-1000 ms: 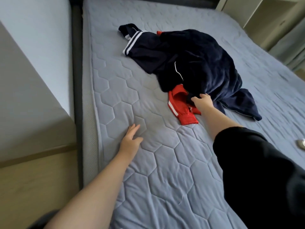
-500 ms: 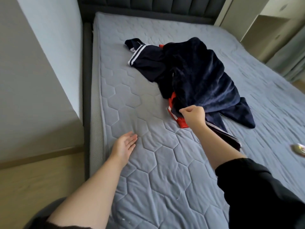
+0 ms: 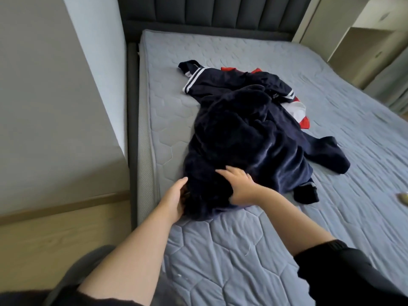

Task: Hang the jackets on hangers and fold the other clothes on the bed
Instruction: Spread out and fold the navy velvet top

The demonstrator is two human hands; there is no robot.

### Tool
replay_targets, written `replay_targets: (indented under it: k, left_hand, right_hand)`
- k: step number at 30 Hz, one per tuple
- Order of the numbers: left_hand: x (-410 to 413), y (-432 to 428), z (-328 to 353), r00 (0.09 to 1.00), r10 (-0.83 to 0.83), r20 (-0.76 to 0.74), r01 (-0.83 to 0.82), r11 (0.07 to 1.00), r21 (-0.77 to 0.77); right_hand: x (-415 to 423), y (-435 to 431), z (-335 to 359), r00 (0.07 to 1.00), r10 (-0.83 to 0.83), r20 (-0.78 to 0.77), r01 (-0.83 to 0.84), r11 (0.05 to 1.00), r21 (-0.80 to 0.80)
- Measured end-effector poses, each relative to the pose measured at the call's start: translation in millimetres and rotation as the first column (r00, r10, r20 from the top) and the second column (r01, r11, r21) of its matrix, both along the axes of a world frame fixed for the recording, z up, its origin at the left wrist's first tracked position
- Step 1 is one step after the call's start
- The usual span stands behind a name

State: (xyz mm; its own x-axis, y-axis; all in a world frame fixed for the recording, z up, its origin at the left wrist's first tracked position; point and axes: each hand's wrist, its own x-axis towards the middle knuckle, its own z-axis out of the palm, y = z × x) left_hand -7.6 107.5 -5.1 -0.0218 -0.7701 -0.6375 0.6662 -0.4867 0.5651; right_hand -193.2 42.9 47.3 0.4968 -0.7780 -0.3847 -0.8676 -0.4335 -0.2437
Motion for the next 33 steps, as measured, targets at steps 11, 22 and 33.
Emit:
replay_targets:
  k: [11,22,33]
  left_hand:
    - [6.2,9.4,5.3,0.985,-0.052,0.165,0.068,0.993,-0.096]
    - [24.1,7.1,15.2,0.992,0.063,-0.107,-0.082,0.98,-0.183]
    - [17.1,6.3,14.1,0.999,0.031,-0.009,-0.032,0.988,-0.15]
  right_hand:
    - [8.0,16.3,-21.4,0.943,-0.266,0.199,0.282,0.958,-0.058]
    - [-11.0,-6.2,82.5,0.447,-0.579,0.682,0.453,0.804,0.385]
    - [-3.4,-9.5,10.6,0.549,-0.57,0.611,0.541,0.8,0.26]
